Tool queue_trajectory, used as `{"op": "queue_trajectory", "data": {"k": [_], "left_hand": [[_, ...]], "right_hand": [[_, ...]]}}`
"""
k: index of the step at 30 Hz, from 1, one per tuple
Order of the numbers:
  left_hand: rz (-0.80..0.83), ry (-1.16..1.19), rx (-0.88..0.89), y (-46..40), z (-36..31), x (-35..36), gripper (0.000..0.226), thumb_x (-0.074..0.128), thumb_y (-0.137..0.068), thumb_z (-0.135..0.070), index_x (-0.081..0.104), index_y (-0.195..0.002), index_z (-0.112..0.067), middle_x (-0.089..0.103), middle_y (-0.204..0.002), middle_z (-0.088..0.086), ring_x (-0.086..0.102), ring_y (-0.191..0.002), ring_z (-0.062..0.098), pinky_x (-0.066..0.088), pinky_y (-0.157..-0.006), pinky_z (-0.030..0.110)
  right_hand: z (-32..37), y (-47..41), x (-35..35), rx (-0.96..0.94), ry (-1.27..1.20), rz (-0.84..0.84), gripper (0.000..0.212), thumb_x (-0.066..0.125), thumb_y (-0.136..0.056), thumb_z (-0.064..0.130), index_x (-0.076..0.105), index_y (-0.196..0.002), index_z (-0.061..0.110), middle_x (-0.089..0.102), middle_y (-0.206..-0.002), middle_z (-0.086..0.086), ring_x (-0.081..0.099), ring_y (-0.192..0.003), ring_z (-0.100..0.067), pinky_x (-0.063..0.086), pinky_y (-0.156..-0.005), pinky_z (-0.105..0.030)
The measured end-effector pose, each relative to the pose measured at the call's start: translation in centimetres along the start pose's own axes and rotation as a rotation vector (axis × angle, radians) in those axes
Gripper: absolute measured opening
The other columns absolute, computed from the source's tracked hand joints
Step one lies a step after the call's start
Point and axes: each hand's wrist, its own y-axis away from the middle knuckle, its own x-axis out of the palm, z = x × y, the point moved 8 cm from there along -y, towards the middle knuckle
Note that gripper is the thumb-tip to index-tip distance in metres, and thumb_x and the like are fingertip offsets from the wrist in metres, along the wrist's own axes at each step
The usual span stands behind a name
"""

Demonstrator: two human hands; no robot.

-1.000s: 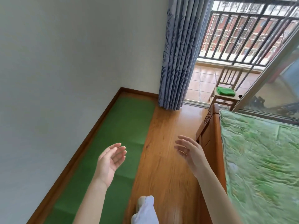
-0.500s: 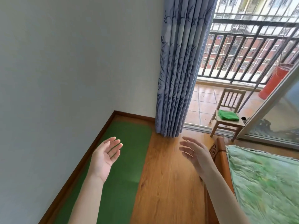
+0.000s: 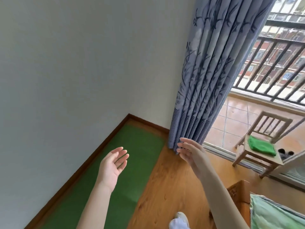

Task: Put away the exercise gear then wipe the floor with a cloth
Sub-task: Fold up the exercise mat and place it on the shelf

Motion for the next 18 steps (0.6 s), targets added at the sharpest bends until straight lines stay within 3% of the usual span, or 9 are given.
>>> {"op": "queue_trajectory", "data": {"k": [8,18], "left_hand": [[-0.218,0.133,0.085,-2.3,1.3,4.5,0.024,0.037,-0.097,-0.007,0.061,-0.096,-0.011,0.065,-0.096,0.007,0.063,-0.090,0.019,0.047,-0.077,0.030],[-0.461,0.222,0.151,-3.6,2.2,2.6,0.021,0.041,-0.094,-0.006,0.062,-0.094,-0.009,0.065,-0.095,0.010,0.063,-0.089,0.023,0.047,-0.077,0.032]], "right_hand": [[5.0,-10.9,0.4,0.057,0.127,0.237,0.019,0.052,-0.092,0.005,0.068,-0.099,0.012,0.072,-0.083,-0.003,0.067,-0.073,-0.014,0.053,-0.063,-0.020],[2.0,-17.7,5.9,0.242,0.308,0.466,0.020,0.048,-0.094,0.004,0.066,-0.101,0.009,0.070,-0.088,-0.006,0.065,-0.077,-0.017,0.051,-0.067,-0.023]]}}
